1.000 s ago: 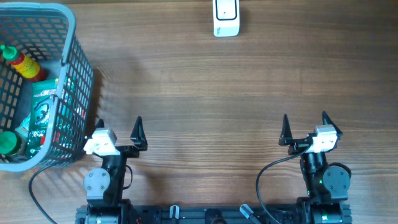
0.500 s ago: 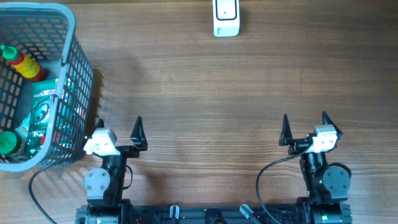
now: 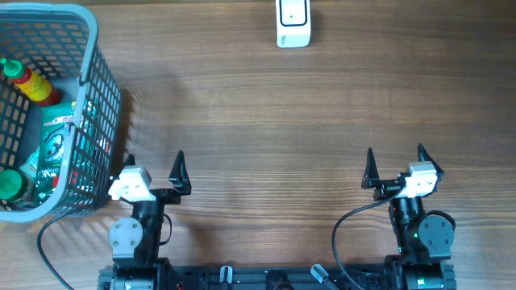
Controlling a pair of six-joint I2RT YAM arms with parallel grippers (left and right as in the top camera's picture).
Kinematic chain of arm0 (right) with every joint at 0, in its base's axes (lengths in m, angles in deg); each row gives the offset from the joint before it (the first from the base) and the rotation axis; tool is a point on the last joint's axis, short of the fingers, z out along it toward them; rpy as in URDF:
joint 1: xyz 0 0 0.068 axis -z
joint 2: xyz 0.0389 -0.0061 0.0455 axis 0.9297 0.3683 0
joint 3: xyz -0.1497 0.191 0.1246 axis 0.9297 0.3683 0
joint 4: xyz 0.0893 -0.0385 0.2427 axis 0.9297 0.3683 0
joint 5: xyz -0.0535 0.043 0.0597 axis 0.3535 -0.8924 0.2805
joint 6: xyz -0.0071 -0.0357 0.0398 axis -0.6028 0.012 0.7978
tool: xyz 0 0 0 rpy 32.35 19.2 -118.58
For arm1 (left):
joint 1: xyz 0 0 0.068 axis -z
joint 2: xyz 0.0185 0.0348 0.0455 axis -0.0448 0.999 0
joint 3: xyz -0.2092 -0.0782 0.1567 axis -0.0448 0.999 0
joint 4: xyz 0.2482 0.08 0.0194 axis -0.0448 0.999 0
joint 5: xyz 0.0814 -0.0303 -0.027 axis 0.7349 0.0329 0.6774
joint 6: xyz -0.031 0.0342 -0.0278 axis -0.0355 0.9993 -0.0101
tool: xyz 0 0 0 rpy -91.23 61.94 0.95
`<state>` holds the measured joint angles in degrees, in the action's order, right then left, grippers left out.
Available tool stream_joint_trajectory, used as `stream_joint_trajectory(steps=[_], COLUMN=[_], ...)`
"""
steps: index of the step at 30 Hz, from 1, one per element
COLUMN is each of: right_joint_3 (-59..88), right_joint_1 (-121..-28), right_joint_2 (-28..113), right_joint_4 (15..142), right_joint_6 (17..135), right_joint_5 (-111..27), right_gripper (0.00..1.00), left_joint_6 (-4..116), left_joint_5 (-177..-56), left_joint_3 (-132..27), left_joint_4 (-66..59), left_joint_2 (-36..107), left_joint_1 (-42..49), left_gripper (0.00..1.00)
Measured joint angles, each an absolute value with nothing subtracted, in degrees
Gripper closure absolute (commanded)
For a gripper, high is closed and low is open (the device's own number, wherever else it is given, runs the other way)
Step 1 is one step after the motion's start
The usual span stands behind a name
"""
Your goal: Scan the item barcode
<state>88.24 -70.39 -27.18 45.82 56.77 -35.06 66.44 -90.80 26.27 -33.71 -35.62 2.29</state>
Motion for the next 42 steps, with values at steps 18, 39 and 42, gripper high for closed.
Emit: stream_joint_trajectory(steps=[18, 39, 42], right_joint_3=[88.24, 88.24, 88.24], right_joint_1=[-70.39, -70.39, -70.39], right_joint_2=[-27.18, -27.18, -27.18], right_joint_4=[45.80, 45.80, 45.82], right_joint_6=[56.77, 56.77, 56.77], right_joint_5=[-35.06, -35.06, -35.06], right_gripper=[0.00, 0.00, 0.00], left_joint_6=[61.61, 53.39, 51.27], left_joint_5=[-93.79, -89.66, -84.09], left_joint_3=[-0.68, -53.75, -62.19], left_joint_4=[-24.64, 15.16, 20.86], left_joint_2=[-22.98, 15.24, 21.80], left_joint_1=[2.29, -0.72, -5.12], left_gripper=[0.00, 0.00, 0.00])
